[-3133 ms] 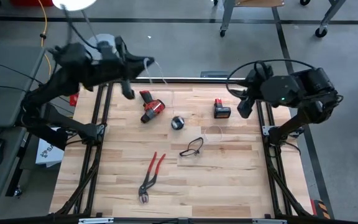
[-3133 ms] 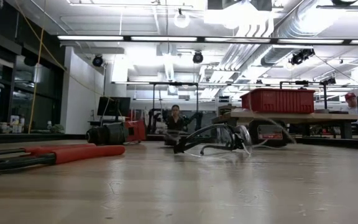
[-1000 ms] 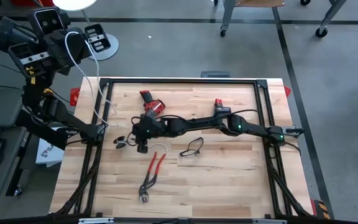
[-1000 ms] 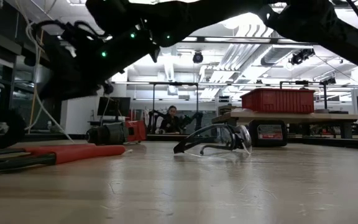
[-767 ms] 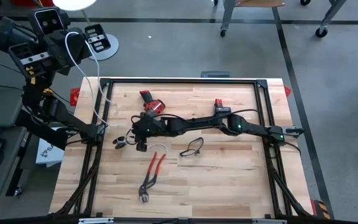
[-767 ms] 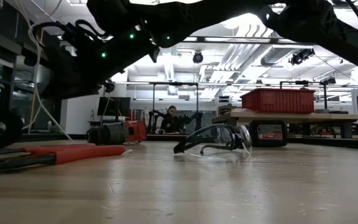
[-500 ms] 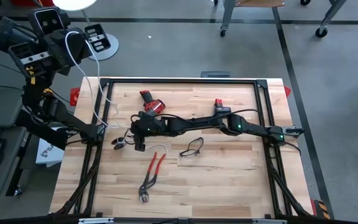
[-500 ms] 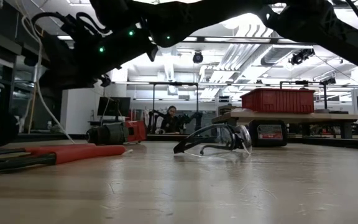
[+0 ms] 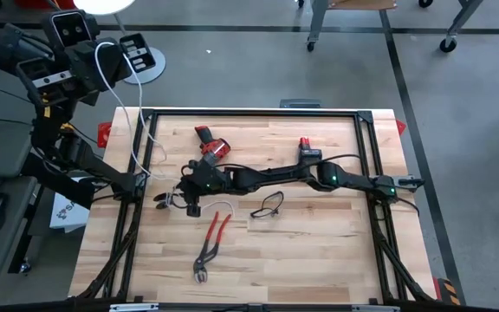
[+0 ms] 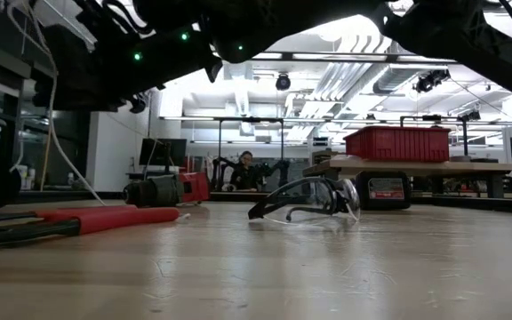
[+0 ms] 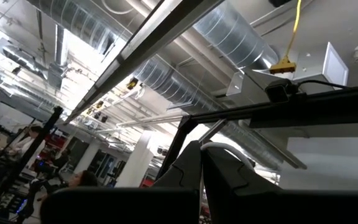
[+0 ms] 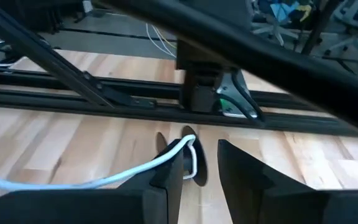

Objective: Coil cords
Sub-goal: Uncoil the white wire from the black spool

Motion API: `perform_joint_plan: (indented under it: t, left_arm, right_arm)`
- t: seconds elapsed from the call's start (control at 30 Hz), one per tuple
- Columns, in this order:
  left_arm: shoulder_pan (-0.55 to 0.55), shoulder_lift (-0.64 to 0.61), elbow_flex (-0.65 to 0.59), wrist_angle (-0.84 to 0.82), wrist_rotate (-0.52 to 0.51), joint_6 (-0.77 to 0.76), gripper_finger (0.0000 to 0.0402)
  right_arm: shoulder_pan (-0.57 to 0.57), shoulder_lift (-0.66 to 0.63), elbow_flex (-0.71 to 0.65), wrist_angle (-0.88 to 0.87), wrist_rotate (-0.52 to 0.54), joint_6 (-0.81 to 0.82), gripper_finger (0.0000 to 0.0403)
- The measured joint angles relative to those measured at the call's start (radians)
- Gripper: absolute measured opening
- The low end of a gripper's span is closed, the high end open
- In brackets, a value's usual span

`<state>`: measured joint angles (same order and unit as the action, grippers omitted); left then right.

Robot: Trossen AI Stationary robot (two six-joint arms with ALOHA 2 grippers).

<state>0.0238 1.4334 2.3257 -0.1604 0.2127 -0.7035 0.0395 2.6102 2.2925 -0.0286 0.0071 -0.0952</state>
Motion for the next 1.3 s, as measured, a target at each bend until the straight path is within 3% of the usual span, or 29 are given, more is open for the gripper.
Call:
perform_joint_plan:
  t: [0.57,1.03,1.3]
  left_arm:
    - [0.0,0.0,0.0,-0.007,0.001,0.0,0.0]
    - [0.0,0.0,0.0,-0.03,0.001,0.009,0.0]
    - [0.0,-0.002,0.0,-0.031,0.001,0.017,0.0]
  right_arm:
    - [0.036,-0.001,0.0,0.11,-0.002,-0.027,0.009]
    - [0.058,-0.001,0.0,0.188,-0.122,-0.008,0.009]
    - [0.063,-0.001,0.002,0.245,-0.225,0.105,0.0077]
